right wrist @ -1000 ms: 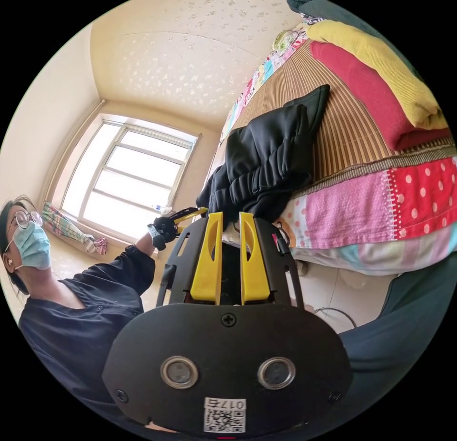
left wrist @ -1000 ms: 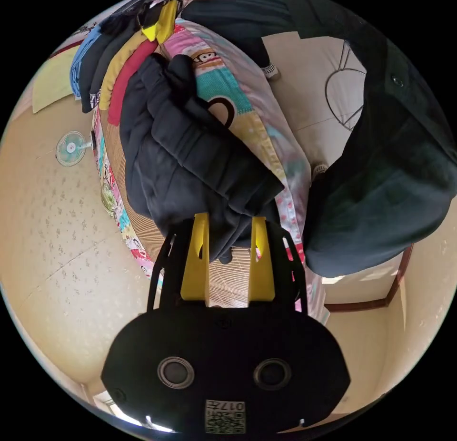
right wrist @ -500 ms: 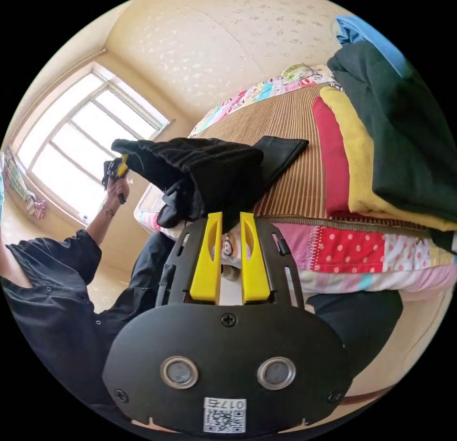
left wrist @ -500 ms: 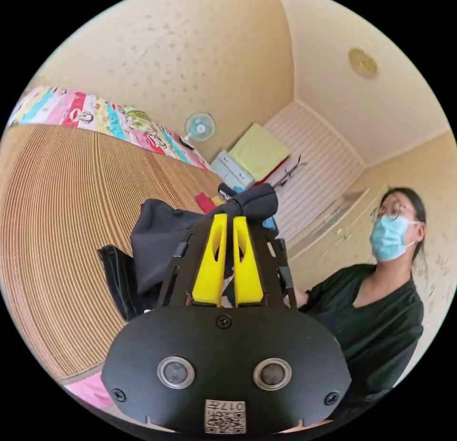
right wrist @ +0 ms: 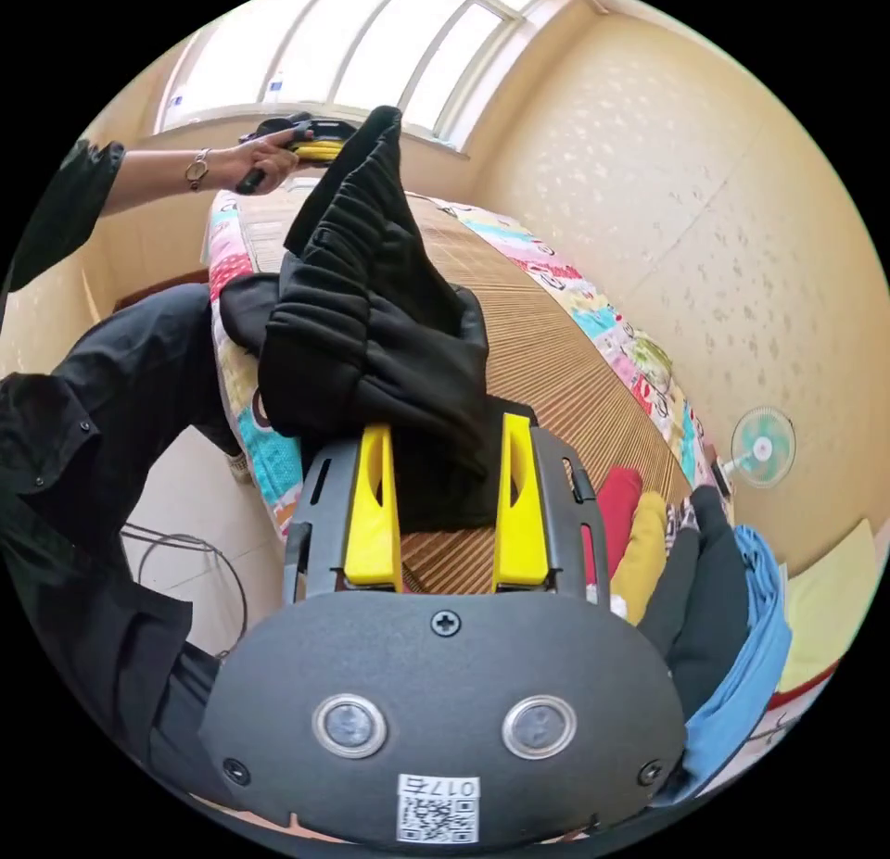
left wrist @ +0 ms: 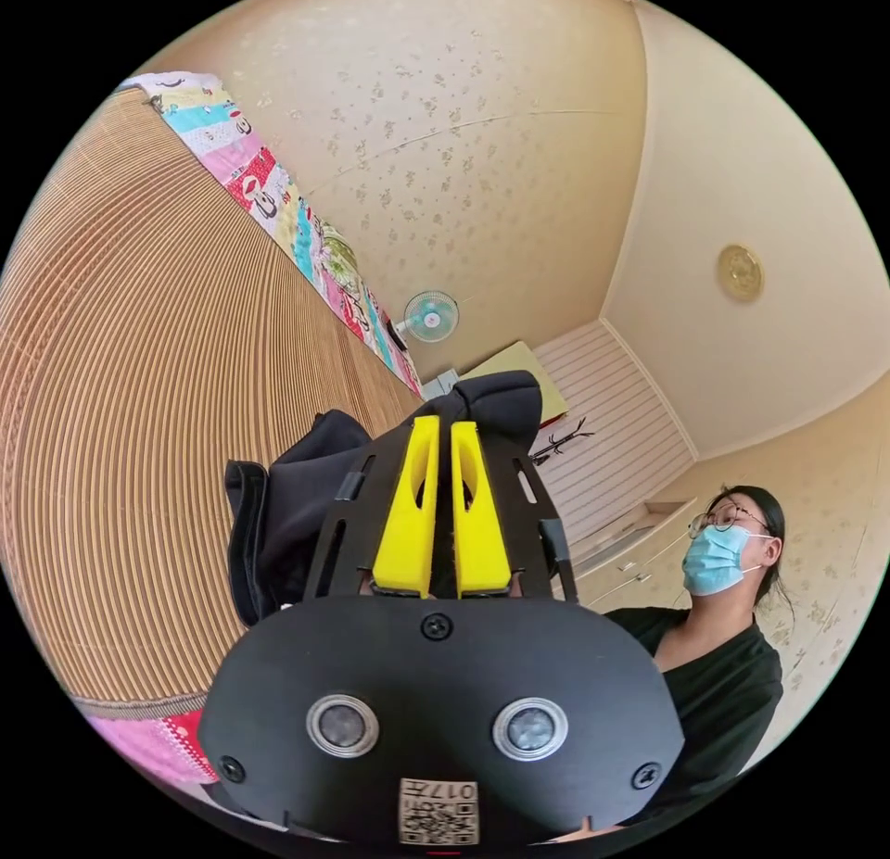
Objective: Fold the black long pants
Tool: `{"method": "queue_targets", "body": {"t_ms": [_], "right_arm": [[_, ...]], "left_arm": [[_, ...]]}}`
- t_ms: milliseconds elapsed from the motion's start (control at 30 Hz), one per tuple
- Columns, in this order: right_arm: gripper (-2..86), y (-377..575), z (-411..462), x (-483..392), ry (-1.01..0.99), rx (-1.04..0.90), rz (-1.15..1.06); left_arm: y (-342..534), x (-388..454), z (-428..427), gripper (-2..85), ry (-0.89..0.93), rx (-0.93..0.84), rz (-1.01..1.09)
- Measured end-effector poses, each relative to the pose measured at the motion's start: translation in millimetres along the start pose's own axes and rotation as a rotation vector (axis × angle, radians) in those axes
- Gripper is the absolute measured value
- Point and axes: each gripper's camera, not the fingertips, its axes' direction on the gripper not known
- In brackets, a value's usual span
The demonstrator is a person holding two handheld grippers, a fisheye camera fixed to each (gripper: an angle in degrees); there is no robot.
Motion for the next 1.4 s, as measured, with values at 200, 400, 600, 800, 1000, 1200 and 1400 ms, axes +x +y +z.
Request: {"method": "queue_targets", "body": {"t_ms": [200, 400, 600, 800, 1000, 1200, 1400], "right_arm": [[4.5, -54, -44, 20, -0.154, 0.205, 0.072], [2.9, -87, -178, 108, -0.256, 0.538, 0.317], [2.4, -113, -326, 161, -0.301, 0.813, 0.39], [2.3, -136, -459, 162, -0.27, 0.986, 0.356], [2.6, -149, -552, 159, -0.303, 1.083, 0.314], [2.5, -163, -602, 157, -0.236, 1.156, 0.293], [2.7, -186, -545, 187, -0.252, 1.047, 0.388]], "left_arm": [[-4, 46, -26, -0.5, -0.003, 0.033, 0.009], [-23, 174, -82, -0.5, 0.063, 0.123, 0.18], [-39, 360, -114, -0.5, 0.114, 0.187, 0.43], [-33, 522, -141, -0.4, 0.189, 0.285, 0.622], [-11, 646, -163, -0.3, 0.237, 0.42, 0.734], [15, 712, -166, -0.2, 0.218, 0.533, 0.844], [18, 665, -139, -0.1, 0.086, 0.653, 0.826]]}}
